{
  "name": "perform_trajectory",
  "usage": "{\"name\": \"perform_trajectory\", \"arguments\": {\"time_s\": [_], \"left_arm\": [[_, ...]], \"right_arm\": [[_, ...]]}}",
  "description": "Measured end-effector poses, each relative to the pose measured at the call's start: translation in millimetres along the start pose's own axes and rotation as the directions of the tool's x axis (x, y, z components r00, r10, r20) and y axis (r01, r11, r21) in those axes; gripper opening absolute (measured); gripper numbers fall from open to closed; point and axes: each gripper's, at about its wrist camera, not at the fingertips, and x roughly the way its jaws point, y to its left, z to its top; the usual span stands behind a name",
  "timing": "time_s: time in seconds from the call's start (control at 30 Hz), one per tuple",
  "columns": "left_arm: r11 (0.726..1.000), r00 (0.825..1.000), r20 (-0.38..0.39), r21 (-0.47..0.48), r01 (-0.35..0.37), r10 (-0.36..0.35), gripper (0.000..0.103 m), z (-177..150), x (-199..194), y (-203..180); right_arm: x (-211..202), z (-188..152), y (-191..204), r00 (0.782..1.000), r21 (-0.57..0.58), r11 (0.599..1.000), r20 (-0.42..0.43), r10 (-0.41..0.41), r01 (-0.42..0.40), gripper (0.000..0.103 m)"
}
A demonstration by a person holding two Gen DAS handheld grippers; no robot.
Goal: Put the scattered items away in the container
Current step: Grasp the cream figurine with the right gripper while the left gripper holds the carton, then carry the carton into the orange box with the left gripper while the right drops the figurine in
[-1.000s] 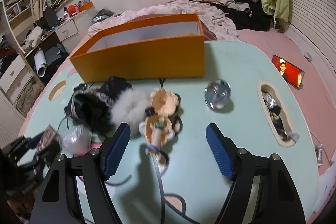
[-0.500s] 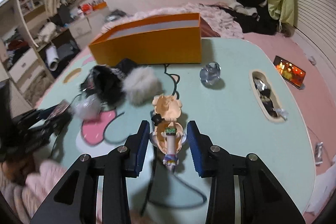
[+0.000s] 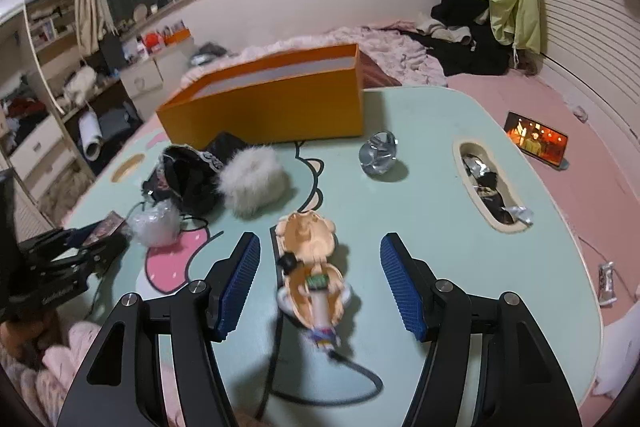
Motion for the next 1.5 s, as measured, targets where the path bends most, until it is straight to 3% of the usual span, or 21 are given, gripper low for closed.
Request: {"name": "perform_trajectory", "arguments": {"time_s": [0.1,0.13,0.17,0.37,0.5,0.77,0.87,1.07,1.27,1.3,1.43,1.5], "left_arm": [[1.0,1.0,0.001,0.002,0.001,-0.001,0.04,0,1,-1],[1.0,1.0,0.002,0.0,0.002,-0.002,0.039,0,1,-1],[1.0,1.0,0.003,-0.001,0.004,-0.004,0.039,0,1,-1],[1.0,0.999,0.03,-0.005,0.012,-0.012,0.039,4,-7,-1],[0.998,0.996,0.07,-0.027,0.062,-0.06,0.039,18,-23,4],[0.992,0.985,0.117,0.004,0.128,-0.128,0.039,83,-26,4],[0.993,0.986,0.122,0.022,0.115,-0.117,0.039,123,-13,1],[0.998,0.995,0.075,0.01,0.063,-0.063,0.039,195,39,5],[0.995,0.999,-0.021,-0.089,0.04,-0.042,0.04,214,99,19],[0.995,0.999,-0.026,-0.098,0.035,-0.038,0.043,214,103,19],[0.989,0.997,-0.031,-0.134,0.065,-0.07,0.073,204,99,19],[0.987,0.996,-0.001,-0.135,0.085,-0.086,0.076,200,89,19]], "right_arm": [[15,-1,17,0.994,-0.091,0.991,-0.039,-0.105,0.102,0.061],[16,-3,24,0.992,-0.122,0.986,-0.029,-0.12,0.115,0.052],[14,-4,28,0.994,-0.14,0.985,-0.022,-0.103,0.099,0.033],[7,-8,36,0.998,-0.19,0.98,-0.009,-0.068,0.065,0.033],[-5,-4,40,0.999,-0.197,0.979,0.017,-0.04,0.042,0.033],[-19,48,47,0.994,-0.14,0.988,0.066,0.082,-0.072,0.033],[-15,79,54,0.991,-0.141,0.988,0.109,0.073,-0.057,0.033],[24,146,52,0.993,-0.035,0.998,0.103,0.054,-0.051,0.033],[75,184,41,0.998,0.056,0.998,0.059,-0.012,0.009,0.033],[83,188,38,0.999,0.077,0.997,0.035,-0.004,0.001,0.034],[103,188,25,0.999,0.153,0.988,-0.042,0.005,0.002,0.034],[97,185,25,0.999,0.145,0.989,-0.029,-0.014,0.018,0.037]]}}
